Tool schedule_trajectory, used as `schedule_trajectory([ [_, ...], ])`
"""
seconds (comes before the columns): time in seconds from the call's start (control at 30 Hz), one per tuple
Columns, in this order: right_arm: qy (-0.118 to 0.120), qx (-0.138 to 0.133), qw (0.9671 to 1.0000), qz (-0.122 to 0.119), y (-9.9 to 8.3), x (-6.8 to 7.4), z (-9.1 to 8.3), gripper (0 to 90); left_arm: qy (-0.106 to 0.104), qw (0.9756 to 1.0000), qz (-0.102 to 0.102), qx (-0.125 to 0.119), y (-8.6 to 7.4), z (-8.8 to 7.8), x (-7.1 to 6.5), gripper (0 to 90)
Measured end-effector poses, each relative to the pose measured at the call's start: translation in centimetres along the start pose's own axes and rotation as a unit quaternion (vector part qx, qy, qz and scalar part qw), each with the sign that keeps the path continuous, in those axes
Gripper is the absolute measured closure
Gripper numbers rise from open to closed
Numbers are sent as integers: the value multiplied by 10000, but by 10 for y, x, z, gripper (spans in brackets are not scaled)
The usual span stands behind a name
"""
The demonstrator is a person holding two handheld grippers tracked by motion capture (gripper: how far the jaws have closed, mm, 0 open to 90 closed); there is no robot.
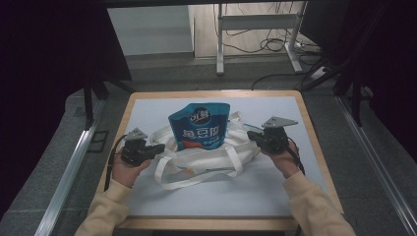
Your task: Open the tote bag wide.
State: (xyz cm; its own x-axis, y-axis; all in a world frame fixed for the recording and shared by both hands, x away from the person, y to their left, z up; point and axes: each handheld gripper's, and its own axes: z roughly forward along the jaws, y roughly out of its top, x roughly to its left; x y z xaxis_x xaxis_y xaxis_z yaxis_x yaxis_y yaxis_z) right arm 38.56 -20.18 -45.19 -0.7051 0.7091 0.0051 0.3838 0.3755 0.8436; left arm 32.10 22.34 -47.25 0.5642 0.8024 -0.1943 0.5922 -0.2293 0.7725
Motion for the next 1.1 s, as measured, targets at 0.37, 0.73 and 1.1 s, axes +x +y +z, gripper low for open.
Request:
schedule_trajectory([
  [0.37,172,299,9991,234,-30,-1,13,889,42,9998,54,192,-10,11,-2,896],
  [0.73,318,502,9976,362,-52,0,21,890,105,9994,73,327,-26,24,-2,897],
  [1.1,337,508,9975,345,-56,0,24,891,82,9994,18,326,-30,29,0,899],
])
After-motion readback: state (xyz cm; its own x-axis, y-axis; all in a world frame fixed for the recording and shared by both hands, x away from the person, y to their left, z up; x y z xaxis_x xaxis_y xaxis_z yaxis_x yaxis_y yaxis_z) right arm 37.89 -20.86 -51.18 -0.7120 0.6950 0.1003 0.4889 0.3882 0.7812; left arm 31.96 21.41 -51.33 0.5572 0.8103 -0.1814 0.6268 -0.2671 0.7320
